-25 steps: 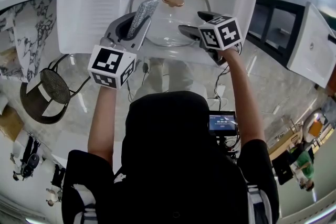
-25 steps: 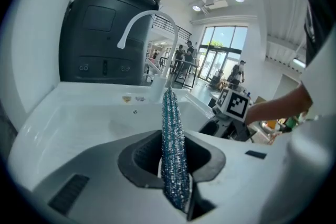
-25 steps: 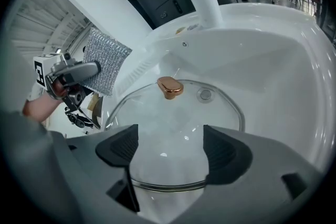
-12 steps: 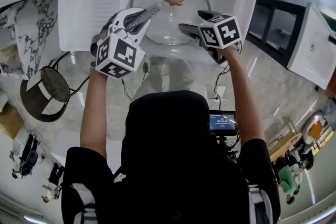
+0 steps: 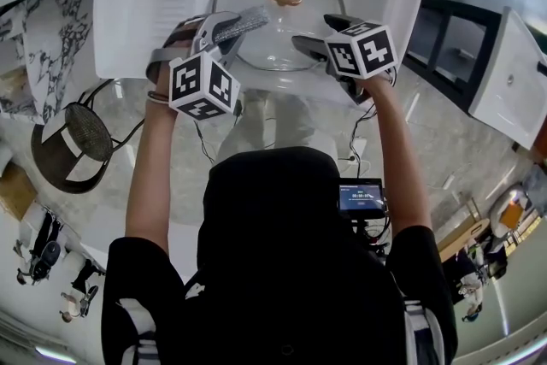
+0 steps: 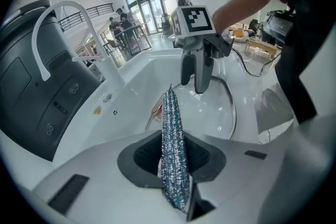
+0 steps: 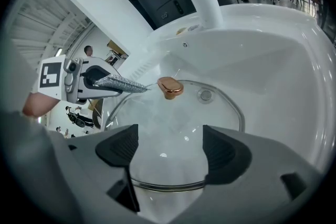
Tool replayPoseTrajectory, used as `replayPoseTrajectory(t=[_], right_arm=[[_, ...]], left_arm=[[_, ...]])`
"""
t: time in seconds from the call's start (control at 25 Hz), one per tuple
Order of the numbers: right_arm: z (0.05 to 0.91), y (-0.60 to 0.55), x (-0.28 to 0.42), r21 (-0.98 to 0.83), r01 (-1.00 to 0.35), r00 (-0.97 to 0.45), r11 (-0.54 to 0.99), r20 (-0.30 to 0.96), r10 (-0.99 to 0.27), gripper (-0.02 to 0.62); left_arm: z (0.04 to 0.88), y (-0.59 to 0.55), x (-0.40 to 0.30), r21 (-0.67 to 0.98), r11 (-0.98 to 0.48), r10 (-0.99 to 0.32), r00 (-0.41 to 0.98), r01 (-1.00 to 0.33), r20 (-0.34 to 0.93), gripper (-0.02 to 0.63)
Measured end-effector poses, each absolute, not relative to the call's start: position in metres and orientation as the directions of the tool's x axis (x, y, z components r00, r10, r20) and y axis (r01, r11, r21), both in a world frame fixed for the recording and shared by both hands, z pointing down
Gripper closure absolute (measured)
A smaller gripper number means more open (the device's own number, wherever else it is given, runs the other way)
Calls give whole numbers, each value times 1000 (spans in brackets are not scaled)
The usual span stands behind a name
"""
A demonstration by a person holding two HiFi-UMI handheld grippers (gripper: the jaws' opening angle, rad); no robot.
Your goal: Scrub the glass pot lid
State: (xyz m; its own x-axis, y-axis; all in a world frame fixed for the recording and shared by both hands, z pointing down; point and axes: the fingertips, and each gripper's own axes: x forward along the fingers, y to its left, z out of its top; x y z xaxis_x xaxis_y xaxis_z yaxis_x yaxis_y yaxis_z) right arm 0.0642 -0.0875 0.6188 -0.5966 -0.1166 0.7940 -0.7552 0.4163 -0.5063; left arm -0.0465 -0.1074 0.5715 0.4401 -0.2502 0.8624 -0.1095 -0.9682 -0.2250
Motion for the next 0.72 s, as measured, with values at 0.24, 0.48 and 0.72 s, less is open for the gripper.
replayPoseTrajectory(t=[0.24,0.48,0.72], right_arm=[[619,-88,64,-507,-754,-598,418,792,-119,232],[619,-88,64,-506,-754,-599,418,791,-124,233],[620,-88,64,-509,-752,-602,418,789,-124,233]], left_arm=[[583,-103,-49,-228,-973,-224,401,-38,888,531],[586,-105,-46,-202,-979,-191,391,-15,900,531],[590,-108,-45,-170,-986,-156,375,4,914,531]])
